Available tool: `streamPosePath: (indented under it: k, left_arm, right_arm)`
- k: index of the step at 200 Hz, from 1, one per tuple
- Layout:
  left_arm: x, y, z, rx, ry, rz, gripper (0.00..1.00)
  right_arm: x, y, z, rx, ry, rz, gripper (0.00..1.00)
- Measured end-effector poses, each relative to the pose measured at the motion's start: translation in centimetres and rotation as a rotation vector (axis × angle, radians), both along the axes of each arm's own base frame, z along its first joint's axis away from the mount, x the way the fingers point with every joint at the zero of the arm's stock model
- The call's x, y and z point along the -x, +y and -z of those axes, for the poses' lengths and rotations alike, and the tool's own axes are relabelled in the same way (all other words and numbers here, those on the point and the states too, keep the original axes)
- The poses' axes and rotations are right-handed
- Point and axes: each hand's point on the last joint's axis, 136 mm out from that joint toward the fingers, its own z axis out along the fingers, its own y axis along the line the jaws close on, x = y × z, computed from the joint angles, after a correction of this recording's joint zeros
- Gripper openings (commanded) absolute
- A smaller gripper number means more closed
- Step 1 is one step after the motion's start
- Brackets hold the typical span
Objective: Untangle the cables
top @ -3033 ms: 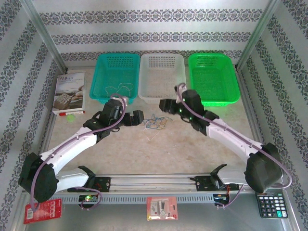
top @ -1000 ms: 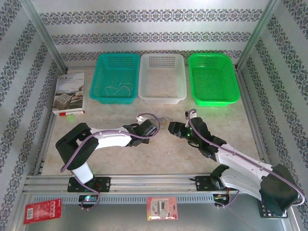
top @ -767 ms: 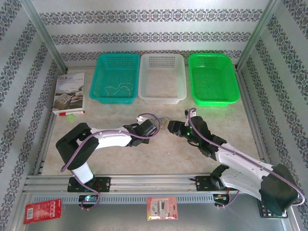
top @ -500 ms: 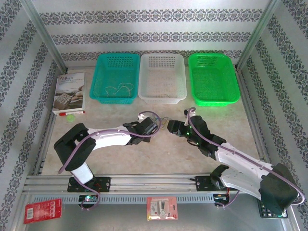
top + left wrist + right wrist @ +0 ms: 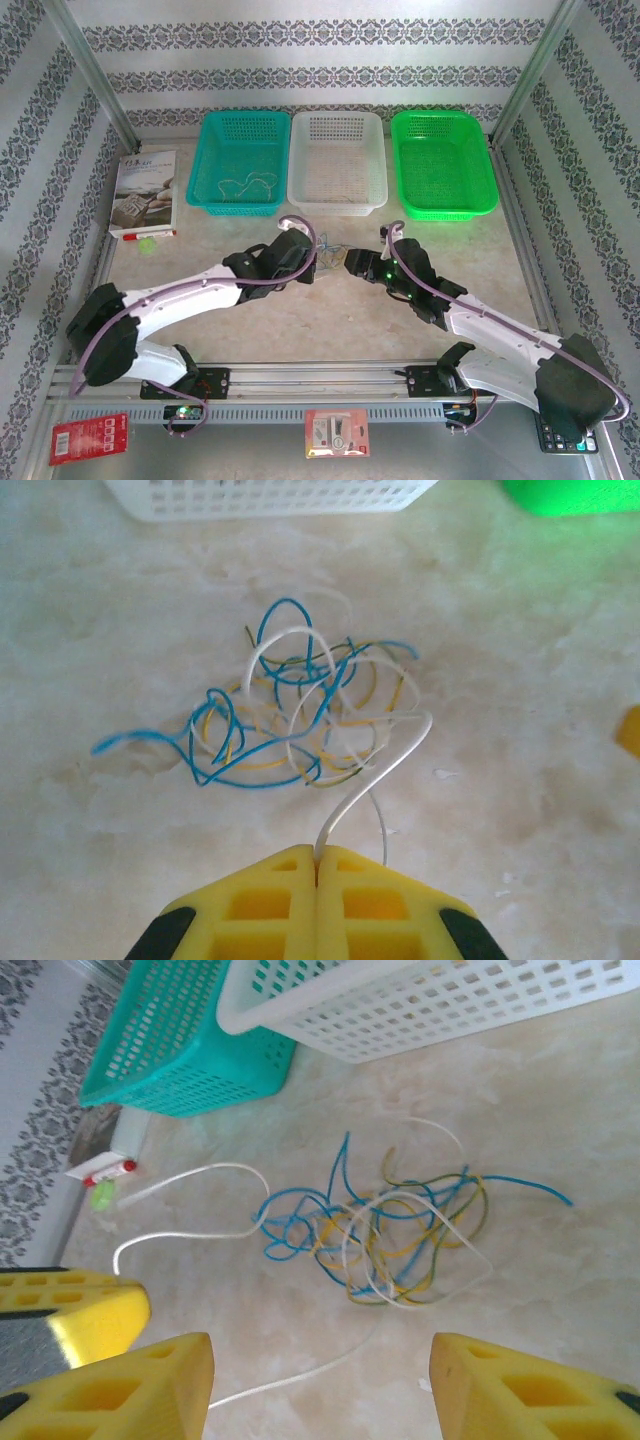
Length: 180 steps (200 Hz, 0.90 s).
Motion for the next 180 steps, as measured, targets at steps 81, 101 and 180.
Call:
streamPosePath:
  k: [81,101,180]
  left_arm:
    - [0.5,-1.5,-2.5,0.109,-0.137,0.13,0.0]
    - [0.4,-2.0,-3.2,0.128,-0.16,0.15,0.0]
    - [0.7,-2.3,-2.8,0.127,-0.181,0.195,0.0]
  right_arm:
    - [-0.8,2.2,-3.6,-0.201,-0.013,-0.049,0.62]
    - [-1.0,2.7,-4.6,-0.235,-0.022,-0.062,0.62]
    - [-2.2,3.5,-5.2,-0.183,-0.042,-0.08,0.61]
